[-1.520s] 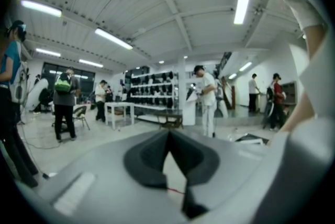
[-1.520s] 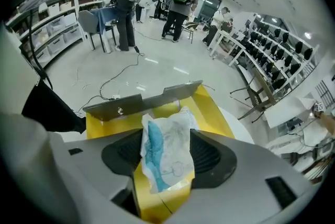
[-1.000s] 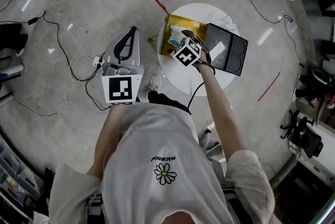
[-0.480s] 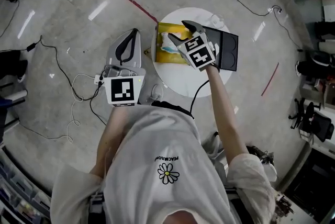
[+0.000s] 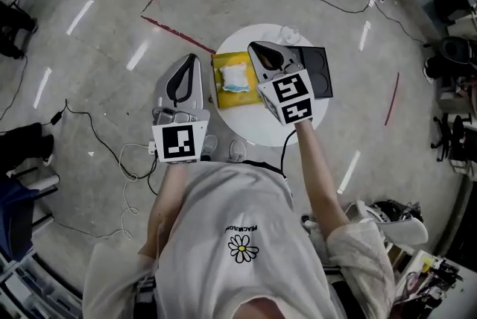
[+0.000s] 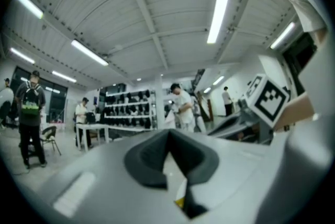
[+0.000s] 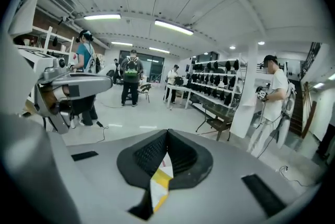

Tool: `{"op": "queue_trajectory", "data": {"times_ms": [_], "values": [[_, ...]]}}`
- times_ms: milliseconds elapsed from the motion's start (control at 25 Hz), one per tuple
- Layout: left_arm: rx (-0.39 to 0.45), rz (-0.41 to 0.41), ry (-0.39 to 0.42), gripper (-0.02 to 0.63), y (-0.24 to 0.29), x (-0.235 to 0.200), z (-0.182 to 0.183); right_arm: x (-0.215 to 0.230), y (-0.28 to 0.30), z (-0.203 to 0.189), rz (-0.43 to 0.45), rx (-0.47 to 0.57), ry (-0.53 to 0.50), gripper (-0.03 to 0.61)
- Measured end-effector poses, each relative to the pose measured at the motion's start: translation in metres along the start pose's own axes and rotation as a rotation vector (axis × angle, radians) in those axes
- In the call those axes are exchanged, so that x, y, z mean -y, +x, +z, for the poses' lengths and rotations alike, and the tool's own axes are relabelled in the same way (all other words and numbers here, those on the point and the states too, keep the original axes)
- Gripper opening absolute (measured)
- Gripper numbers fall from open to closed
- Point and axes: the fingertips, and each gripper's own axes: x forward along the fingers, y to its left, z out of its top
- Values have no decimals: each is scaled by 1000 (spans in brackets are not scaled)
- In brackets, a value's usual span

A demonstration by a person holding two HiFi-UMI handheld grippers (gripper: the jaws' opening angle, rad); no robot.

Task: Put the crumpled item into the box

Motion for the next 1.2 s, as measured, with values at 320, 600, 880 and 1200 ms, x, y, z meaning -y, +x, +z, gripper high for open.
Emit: {"op": "queue_trajectory", "data": {"times_ms": [320, 600, 880, 1200], "values": [[66, -74, 44, -2, 5, 22, 26, 1, -57, 18, -156, 132, 77, 0], [76, -145, 65, -2, 14, 43, 37, 4, -113, 12, -371, 242, 181, 0], [79, -179, 67, -2, 10, 62, 39, 5, -143, -35, -464, 229, 254, 0], [71, -219, 75, -2, 9, 78, 34, 6, -152, -52, -497, 197, 293, -1]]}}
